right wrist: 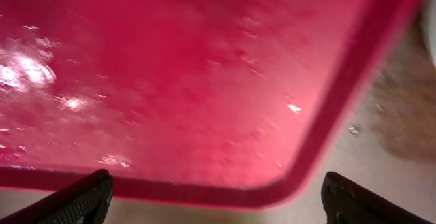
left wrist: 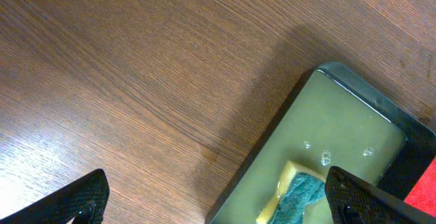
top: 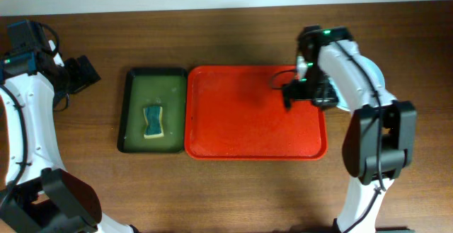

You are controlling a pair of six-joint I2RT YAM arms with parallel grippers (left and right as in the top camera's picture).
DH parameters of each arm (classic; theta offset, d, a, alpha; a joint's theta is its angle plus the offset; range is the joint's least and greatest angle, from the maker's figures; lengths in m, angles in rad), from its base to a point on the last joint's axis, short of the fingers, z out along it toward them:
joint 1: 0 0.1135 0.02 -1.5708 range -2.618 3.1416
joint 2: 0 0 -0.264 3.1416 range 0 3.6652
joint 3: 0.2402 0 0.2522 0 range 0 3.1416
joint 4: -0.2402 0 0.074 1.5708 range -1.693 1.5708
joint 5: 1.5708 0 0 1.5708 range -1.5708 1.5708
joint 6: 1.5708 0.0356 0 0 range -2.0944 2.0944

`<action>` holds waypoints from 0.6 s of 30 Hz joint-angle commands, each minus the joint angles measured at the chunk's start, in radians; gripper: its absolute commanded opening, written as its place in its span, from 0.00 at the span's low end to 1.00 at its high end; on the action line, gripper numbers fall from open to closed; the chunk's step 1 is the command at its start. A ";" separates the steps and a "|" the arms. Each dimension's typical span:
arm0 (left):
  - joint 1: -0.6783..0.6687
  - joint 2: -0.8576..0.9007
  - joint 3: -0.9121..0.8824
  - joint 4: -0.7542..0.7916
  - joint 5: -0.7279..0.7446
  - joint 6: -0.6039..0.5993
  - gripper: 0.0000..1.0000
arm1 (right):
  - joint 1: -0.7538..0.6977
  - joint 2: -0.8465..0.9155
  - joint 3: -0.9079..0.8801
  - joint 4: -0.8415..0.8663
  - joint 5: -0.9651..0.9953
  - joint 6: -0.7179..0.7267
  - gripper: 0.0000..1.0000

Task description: Clean dirty plates on tray and stack at the side

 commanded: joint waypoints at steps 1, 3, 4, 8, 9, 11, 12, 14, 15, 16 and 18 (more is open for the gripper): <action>0.008 0.002 0.000 0.000 0.001 -0.013 1.00 | 0.060 -0.011 -0.003 0.015 0.007 -0.029 0.99; 0.008 0.002 0.000 0.000 0.001 -0.013 1.00 | 0.083 -0.011 -0.003 0.029 0.006 -0.029 0.99; 0.008 0.002 0.000 0.000 0.001 -0.013 0.99 | 0.086 -0.011 -0.003 0.035 0.007 -0.029 0.99; 0.008 0.002 0.000 0.000 0.001 -0.013 1.00 | 0.086 -0.011 -0.003 0.057 0.007 -0.029 0.99; 0.008 0.002 0.000 0.000 0.001 -0.013 0.99 | 0.086 -0.011 -0.003 0.058 0.007 -0.029 0.98; 0.008 0.002 0.000 0.000 0.001 -0.013 1.00 | 0.086 -0.011 -0.003 0.058 0.007 -0.029 0.99; 0.008 0.002 0.000 -0.001 0.001 -0.013 0.99 | 0.086 -0.011 -0.003 0.058 0.007 -0.029 0.99; 0.008 0.002 0.000 0.000 0.001 -0.013 1.00 | 0.086 -0.011 -0.003 0.058 0.007 -0.029 0.99; 0.008 0.002 0.000 0.000 0.001 -0.013 0.99 | 0.086 -0.011 -0.004 0.058 0.007 -0.029 0.99; 0.008 0.002 0.000 0.000 0.001 -0.013 0.99 | 0.088 -0.011 -0.004 0.058 0.007 -0.029 0.99; 0.008 0.002 0.000 0.000 0.001 -0.013 0.99 | 0.088 -0.019 -0.004 0.058 0.007 -0.029 0.99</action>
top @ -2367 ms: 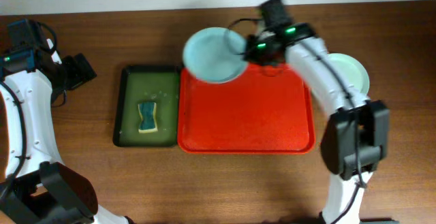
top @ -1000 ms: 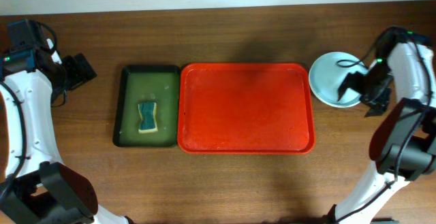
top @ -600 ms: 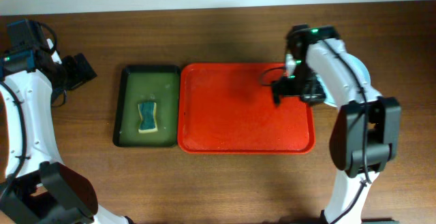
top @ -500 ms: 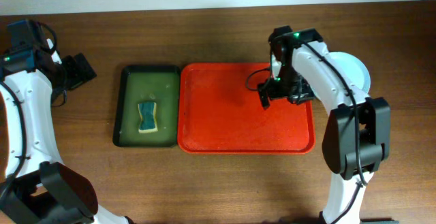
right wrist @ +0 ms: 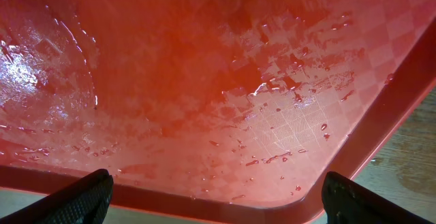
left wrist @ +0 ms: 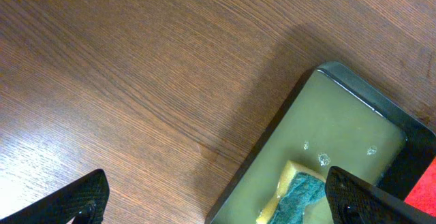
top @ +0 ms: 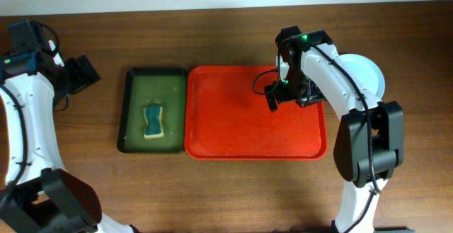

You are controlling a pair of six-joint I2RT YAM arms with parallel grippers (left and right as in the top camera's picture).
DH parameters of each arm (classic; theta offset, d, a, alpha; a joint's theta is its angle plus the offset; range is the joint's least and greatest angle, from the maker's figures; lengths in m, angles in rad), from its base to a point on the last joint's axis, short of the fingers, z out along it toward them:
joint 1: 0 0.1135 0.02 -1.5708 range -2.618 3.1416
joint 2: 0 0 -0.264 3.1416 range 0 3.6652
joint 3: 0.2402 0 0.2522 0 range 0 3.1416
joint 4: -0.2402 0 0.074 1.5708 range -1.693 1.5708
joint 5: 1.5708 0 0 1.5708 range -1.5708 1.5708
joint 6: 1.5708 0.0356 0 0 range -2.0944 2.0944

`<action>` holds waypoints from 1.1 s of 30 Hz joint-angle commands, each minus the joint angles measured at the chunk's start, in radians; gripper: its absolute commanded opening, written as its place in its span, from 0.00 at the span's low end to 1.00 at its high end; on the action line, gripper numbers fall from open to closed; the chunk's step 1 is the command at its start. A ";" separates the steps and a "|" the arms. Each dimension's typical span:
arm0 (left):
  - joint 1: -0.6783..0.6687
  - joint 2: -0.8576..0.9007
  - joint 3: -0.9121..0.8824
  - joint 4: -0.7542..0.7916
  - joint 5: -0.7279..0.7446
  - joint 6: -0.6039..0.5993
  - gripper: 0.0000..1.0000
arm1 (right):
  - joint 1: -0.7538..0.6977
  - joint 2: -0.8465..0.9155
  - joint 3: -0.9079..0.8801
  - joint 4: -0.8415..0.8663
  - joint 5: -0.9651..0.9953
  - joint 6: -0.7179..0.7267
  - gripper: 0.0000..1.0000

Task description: Clean dirty plates on tray and stack at the side

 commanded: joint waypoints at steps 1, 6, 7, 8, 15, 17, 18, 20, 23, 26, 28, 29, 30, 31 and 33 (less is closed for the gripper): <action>0.008 0.002 0.000 0.000 0.001 -0.013 1.00 | 0.010 -0.034 -0.004 0.002 0.006 0.000 0.99; 0.008 0.002 0.000 0.000 0.001 -0.013 0.99 | 0.011 -0.210 -0.004 0.002 0.006 0.000 0.99; 0.008 0.002 0.000 0.000 0.001 -0.013 0.99 | 0.011 -0.263 -0.004 0.002 0.006 0.000 0.99; 0.008 0.002 0.000 0.000 0.001 -0.013 1.00 | 0.011 -0.324 -0.004 0.002 0.006 0.000 0.99; 0.008 0.002 0.000 -0.001 0.001 -0.013 0.99 | 0.011 -0.742 -0.004 0.002 0.006 0.000 0.99; 0.008 0.002 0.000 0.000 0.001 -0.013 0.99 | 0.011 -0.826 -0.004 0.002 0.006 0.000 0.99; 0.008 0.002 0.000 0.000 0.001 -0.013 0.99 | 0.011 -0.871 -0.004 0.001 0.006 0.000 0.98; 0.008 0.002 0.000 0.000 0.001 -0.013 1.00 | 0.011 -0.963 -0.004 0.001 0.006 0.000 0.99; 0.008 0.002 0.000 -0.001 0.001 -0.013 0.99 | 0.011 -1.080 -0.004 0.001 0.006 0.000 0.99; 0.008 0.002 0.000 0.000 0.001 -0.013 0.99 | 0.010 -1.191 -0.004 0.001 0.023 -0.001 0.98; 0.008 0.002 0.000 0.000 0.001 -0.013 0.99 | 0.010 -1.295 -0.010 0.000 0.086 0.000 0.99; 0.008 0.002 0.000 0.000 0.001 -0.013 1.00 | 0.006 -1.337 -0.021 0.002 0.089 -0.001 0.99; 0.008 0.002 0.000 0.000 0.001 -0.013 0.99 | -0.008 -1.381 -0.036 0.002 0.088 0.000 0.99; 0.008 0.002 0.000 0.000 0.001 -0.013 0.99 | -0.028 -1.432 -0.058 0.002 0.088 0.000 0.99; 0.008 0.002 0.000 0.000 0.001 -0.013 1.00 | -0.087 -1.540 -0.136 0.008 0.088 0.000 0.99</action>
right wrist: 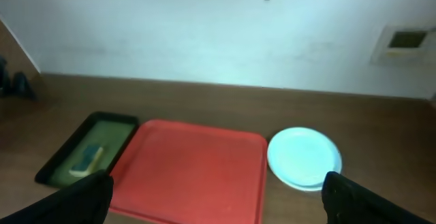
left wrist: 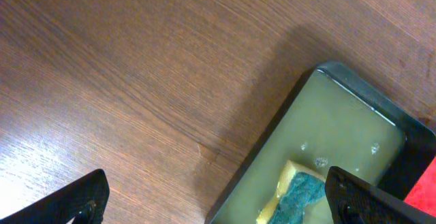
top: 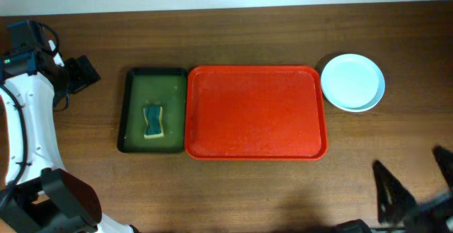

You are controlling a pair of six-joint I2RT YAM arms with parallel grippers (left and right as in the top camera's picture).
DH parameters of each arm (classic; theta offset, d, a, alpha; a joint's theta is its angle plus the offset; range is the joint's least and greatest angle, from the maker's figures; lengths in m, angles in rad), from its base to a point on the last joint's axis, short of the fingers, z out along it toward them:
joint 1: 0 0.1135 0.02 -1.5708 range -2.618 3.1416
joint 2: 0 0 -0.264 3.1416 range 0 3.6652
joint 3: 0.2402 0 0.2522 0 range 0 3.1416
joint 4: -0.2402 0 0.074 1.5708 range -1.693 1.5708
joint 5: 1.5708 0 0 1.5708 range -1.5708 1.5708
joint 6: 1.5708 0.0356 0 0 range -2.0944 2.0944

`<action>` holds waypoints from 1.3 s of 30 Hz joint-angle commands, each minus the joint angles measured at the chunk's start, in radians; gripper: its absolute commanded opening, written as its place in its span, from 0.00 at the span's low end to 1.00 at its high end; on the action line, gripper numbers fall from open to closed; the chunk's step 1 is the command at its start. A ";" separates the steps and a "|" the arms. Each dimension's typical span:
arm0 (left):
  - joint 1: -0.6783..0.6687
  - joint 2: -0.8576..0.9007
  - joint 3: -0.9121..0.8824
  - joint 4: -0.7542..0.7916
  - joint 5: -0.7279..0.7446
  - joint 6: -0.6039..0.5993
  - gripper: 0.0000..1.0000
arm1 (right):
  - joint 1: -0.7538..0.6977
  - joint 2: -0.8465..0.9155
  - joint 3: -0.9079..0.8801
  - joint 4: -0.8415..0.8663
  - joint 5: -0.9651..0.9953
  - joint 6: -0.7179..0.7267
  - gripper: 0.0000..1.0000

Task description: Clean dirty plates on tray and stack at the side

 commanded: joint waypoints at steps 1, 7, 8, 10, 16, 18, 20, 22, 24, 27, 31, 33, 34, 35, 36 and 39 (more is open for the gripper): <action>0.008 0.002 0.000 0.000 0.001 -0.013 0.99 | -0.080 -0.131 -0.117 0.010 0.023 -0.001 0.99; 0.008 0.002 0.000 0.000 0.001 -0.013 0.99 | -0.165 -0.419 -0.553 0.301 0.022 -0.001 0.99; 0.008 0.002 0.000 0.000 0.001 -0.013 0.99 | -0.165 -0.463 -0.651 0.411 0.022 0.000 0.99; 0.008 0.002 0.000 0.000 0.001 -0.013 0.99 | -0.165 -0.523 -0.814 0.616 0.018 0.000 0.99; 0.008 0.002 0.000 0.000 0.001 -0.013 0.99 | -0.165 -0.626 -1.271 1.289 -0.025 0.007 0.99; 0.008 0.002 0.000 0.000 0.001 -0.013 0.99 | -0.165 -0.626 -1.373 1.453 -0.032 0.007 0.99; 0.008 0.002 0.000 0.000 0.001 -0.013 0.99 | -0.171 -0.626 -1.457 1.553 -0.034 0.007 0.99; 0.008 0.002 0.000 0.000 0.001 -0.013 0.99 | -0.196 -0.626 -1.514 1.563 -0.065 0.007 0.99; 0.008 0.002 0.000 0.000 0.001 -0.013 0.99 | -0.211 -0.626 -1.552 1.563 -0.082 0.007 0.99; 0.008 0.002 0.000 0.000 0.001 -0.013 0.99 | -0.215 -0.626 -1.612 1.563 -0.084 0.007 0.98; 0.008 0.002 0.000 0.000 0.001 -0.013 0.99 | -0.215 -0.626 -1.667 1.535 -0.107 0.007 0.98; 0.008 0.002 0.000 0.000 0.001 -0.013 0.99 | -0.215 -0.626 -1.667 1.514 -0.115 0.007 0.99; 0.008 0.002 0.000 0.000 0.001 -0.013 0.99 | -0.215 -0.626 -1.667 1.535 -0.117 0.007 0.99; 0.008 0.002 0.000 0.000 0.001 -0.013 0.99 | -0.215 -0.627 -1.667 1.551 -0.117 0.007 0.99; 0.008 0.002 0.000 0.000 0.001 -0.013 0.99 | -0.215 -0.626 -1.667 1.561 -0.117 0.007 0.98; 0.008 0.002 0.000 0.000 0.001 -0.013 0.99 | -0.215 -0.627 -1.667 1.622 -0.142 0.007 0.99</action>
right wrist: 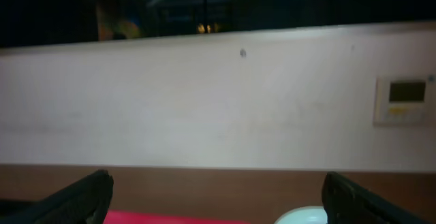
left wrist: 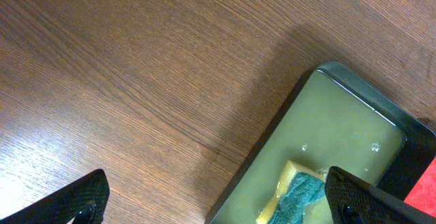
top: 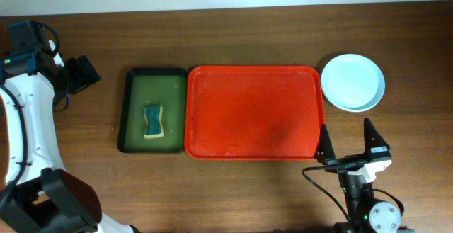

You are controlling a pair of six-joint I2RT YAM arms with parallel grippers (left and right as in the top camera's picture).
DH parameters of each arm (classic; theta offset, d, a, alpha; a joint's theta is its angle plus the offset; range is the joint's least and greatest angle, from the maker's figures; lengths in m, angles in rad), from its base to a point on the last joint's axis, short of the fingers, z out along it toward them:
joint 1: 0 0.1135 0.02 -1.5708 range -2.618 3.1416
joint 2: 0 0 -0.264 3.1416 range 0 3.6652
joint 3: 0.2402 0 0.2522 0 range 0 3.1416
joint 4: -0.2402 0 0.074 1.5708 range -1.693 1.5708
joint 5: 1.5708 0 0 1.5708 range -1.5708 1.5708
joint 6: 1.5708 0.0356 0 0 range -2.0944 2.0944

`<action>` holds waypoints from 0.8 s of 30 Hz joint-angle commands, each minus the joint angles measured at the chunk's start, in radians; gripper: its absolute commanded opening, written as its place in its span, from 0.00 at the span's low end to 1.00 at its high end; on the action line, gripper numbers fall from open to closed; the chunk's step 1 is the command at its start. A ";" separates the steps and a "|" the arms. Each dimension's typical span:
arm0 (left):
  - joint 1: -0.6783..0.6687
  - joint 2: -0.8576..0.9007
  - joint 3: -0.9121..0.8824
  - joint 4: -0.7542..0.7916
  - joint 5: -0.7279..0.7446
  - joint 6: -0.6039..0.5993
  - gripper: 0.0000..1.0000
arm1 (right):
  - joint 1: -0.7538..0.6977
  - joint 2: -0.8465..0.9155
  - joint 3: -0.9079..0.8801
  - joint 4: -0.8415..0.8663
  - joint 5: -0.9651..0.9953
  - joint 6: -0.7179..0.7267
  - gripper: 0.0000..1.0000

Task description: Clean dirty plates on tray and stack at the side

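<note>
The red tray (top: 255,112) lies mid-table with nothing on it, its surface wet. A white plate (top: 352,83) rests on the table just right of the tray's far corner; its edge (right wrist: 306,216) also peeks into the right wrist view. My right gripper (top: 348,146) is open near the table's front, right of the tray, its camera facing the wall. My left gripper (top: 83,73) is open at the far left above bare wood, beside the black basin (top: 124,112). The blue-and-yellow sponge (left wrist: 298,195) lies in the basin's greenish water.
The basin (left wrist: 354,91) sits flush against the tray's left side. A white wall (right wrist: 218,101) with a small panel (right wrist: 407,94) stands behind the table. Bare wood (top: 233,35) surrounds the tray on all sides.
My right arm was low at the front right corner with its camera looking down over the whole table. Now its open gripper points level at the wall. The left arm has not moved.
My open right gripper was close over the tray's far right corner, then a little further left over the wet tray. Later it had pulled back to the front right, baring the white plate beside the tray. Now it rests at the front, open and holding nothing.
</note>
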 commanded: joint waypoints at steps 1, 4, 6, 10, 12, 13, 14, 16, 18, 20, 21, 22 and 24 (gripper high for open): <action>0.008 0.002 0.000 0.000 0.001 -0.013 0.99 | -0.008 -0.012 -0.005 0.056 -0.034 0.007 0.99; 0.008 0.002 0.000 0.000 0.001 -0.013 0.99 | -0.008 -0.012 -0.003 0.085 -0.039 0.006 0.99; 0.008 0.002 0.000 0.000 0.001 -0.013 0.99 | -0.008 -0.012 -0.004 0.069 -0.039 0.006 0.99; 0.008 0.002 0.000 0.000 0.001 -0.013 0.99 | -0.007 -0.012 -0.005 -0.128 -0.039 0.006 0.99; 0.008 0.002 0.000 0.000 0.001 -0.013 0.99 | -0.007 -0.012 -0.005 -0.244 -0.039 0.006 0.99; 0.008 0.002 0.000 0.000 0.001 -0.013 0.99 | -0.008 -0.012 -0.005 -0.302 -0.039 0.006 0.99; 0.008 0.002 0.000 0.000 0.001 -0.013 0.99 | -0.007 -0.012 -0.005 -0.361 -0.039 0.006 0.99; 0.008 0.002 0.000 0.000 0.001 -0.013 0.99 | -0.007 -0.012 -0.005 -0.359 -0.039 0.006 0.99; 0.008 0.002 0.000 0.000 0.001 -0.013 0.99 | -0.007 -0.012 -0.005 -0.359 -0.039 0.006 0.99; 0.008 0.002 0.000 0.000 0.001 -0.013 0.99 | -0.007 -0.012 -0.005 -0.359 -0.039 0.006 0.99; 0.008 0.002 0.000 0.000 0.001 -0.013 0.99 | -0.007 -0.012 -0.005 -0.359 -0.039 0.002 0.98; 0.008 0.002 0.000 0.000 0.001 -0.013 0.99 | -0.007 -0.012 -0.005 -0.359 -0.039 -0.005 0.99; 0.008 0.002 0.000 0.000 0.001 -0.013 0.99 | -0.007 -0.012 -0.005 -0.358 -0.043 -0.059 0.99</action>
